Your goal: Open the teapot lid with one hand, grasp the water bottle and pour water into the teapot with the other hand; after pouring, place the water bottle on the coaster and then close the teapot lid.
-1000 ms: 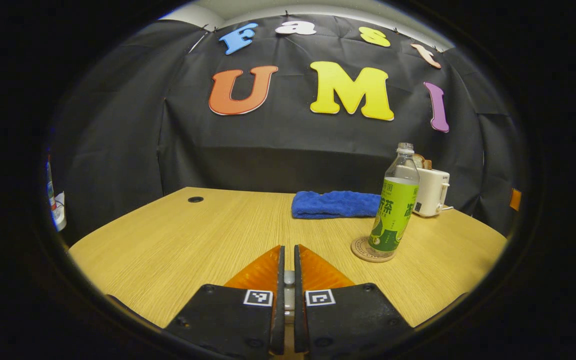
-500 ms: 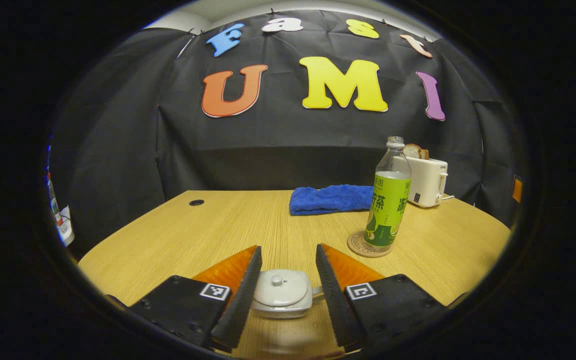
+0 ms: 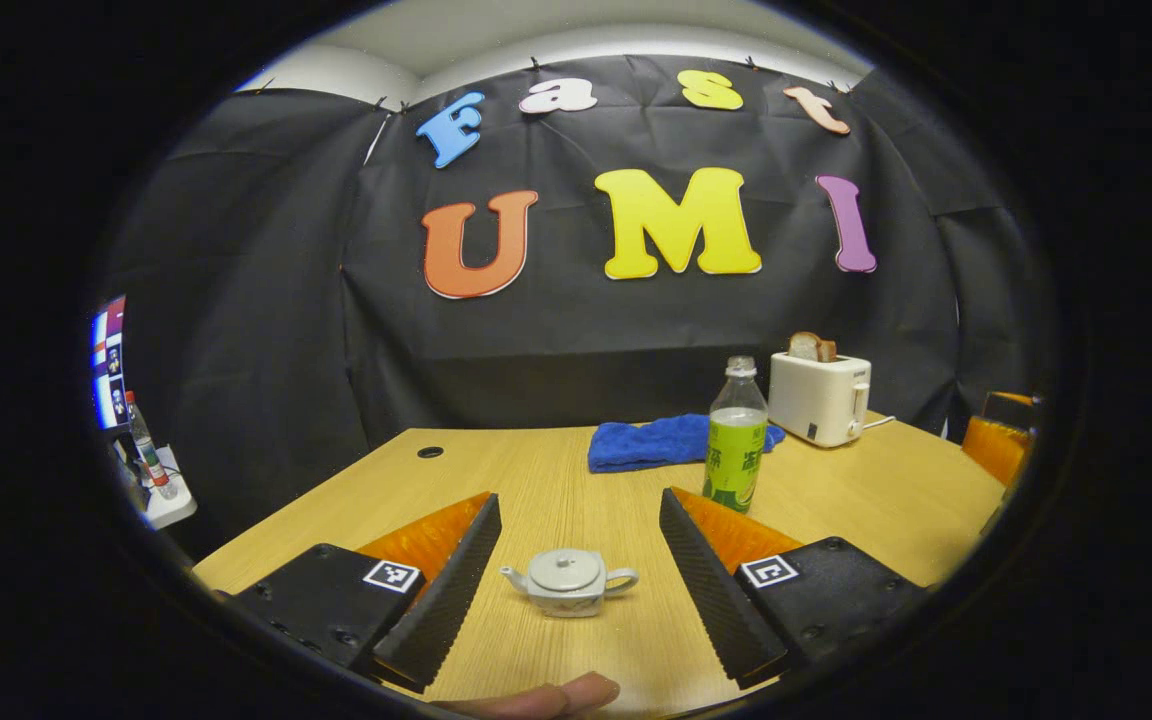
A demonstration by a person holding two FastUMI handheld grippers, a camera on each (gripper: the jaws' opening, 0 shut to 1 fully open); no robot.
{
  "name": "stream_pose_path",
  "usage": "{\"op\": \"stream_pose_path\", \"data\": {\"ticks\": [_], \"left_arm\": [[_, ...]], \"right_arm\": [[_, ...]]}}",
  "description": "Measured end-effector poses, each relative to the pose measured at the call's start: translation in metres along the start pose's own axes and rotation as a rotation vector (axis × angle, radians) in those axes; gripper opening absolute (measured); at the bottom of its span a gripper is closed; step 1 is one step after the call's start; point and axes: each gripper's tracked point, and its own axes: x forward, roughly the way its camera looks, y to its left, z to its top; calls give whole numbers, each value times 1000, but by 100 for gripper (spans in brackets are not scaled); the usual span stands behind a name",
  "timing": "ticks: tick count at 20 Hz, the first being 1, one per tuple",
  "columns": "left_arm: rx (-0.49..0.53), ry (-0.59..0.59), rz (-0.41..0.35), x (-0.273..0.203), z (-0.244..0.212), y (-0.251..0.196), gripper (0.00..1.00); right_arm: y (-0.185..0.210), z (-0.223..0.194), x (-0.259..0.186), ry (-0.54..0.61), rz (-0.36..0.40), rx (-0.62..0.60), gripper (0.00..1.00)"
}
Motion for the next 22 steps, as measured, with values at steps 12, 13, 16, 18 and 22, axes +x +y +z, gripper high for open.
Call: {"op": "stream_pose_path", "data": {"ticks": [12,13,16,18,22], "left_arm": [[-79,-29,15,-89,31,-2,100],[-64,-46,16,-94,37,-1,100],[-74,-46,-1,-105,38,-8,100],[-67,-63,-6,-110,44,-10,100],[-49,-73,9,-107,40,-9,100]], "right_arm": [[21,25,-48,50,-105,-9,84],[22,30,-54,35,-106,-26,84],[24,41,-66,4,-117,-46,84],[33,46,-70,-10,-95,-54,84],[41,40,-70,1,-75,-87,86]]}}
